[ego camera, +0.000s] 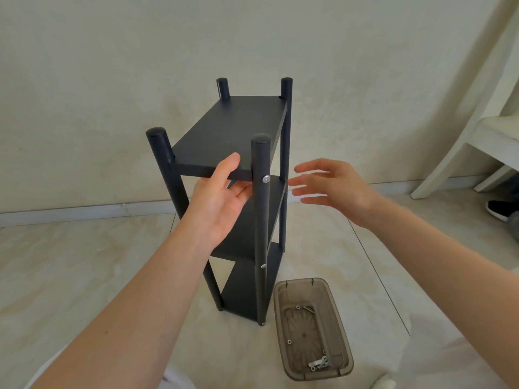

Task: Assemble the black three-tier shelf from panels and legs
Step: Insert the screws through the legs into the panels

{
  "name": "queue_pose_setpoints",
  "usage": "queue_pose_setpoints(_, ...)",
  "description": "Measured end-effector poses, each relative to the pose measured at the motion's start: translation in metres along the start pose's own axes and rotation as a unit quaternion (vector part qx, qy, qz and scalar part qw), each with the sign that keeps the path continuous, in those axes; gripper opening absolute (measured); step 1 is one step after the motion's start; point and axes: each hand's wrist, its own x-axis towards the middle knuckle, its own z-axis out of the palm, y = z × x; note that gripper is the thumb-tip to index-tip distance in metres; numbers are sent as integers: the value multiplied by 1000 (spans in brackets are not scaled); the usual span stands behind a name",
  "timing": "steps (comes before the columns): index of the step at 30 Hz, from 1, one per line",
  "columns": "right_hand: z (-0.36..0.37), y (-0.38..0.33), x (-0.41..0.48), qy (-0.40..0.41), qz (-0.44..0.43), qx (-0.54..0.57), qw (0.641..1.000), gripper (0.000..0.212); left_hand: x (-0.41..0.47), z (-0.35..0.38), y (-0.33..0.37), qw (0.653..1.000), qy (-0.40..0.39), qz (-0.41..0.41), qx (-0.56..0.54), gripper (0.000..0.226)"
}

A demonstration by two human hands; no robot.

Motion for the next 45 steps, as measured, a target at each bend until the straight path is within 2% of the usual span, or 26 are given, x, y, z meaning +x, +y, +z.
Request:
queue_pose_setpoints(3,-4,43,8,-25,109,-83,990,15,-2,-1,1,1000,-9,-2,-12,22)
queue_pose_setpoints(7,7,115,12,-46,193,-166,966,15,-1,-1,1,1000,-14,0,-22,31)
queue_pose_setpoints(9,17,155,11,-64,229,-192,952,16,1,-1,-1,999,-15,4,-30,37)
queue_pose_setpoints(14,46,249,-10,-102,272,-226,930,7,-1,2,-4,998,-41,10,-44,18)
queue_pose_setpoints(16,60,279,-20,-135,287,-260,912,12,-2,1,-4,998,-51,17,-44,15)
queue_pose_setpoints(18,73,308,-28,-162,295,-280,899,19,-3,2,-5,997,-57,21,-45,17)
queue_pose_setpoints(21,89,339,-34,-195,304,-301,883,13,-3,1,-6,997,-58,25,-42,16)
queue_pose_setpoints(24,99,358,-35,-209,306,-317,873,21,-4,1,-5,996,-69,35,-44,13)
queue_pose_setpoints(31,112,381,-36,-242,263,-374,856,19,-7,-1,-5,994,-95,51,-3,11)
queue_pose_setpoints(38,124,396,-44,-245,253,-430,831,23,-7,-2,-4,993,-107,52,-14,10)
queue_pose_setpoints(41,122,397,-44,-236,244,-426,839,22,-7,-1,-5,993,-101,54,-11,9)
queue_pose_setpoints(45,118,397,-43,-199,237,-394,866,10,-7,-1,-5,992,-110,51,-15,10)
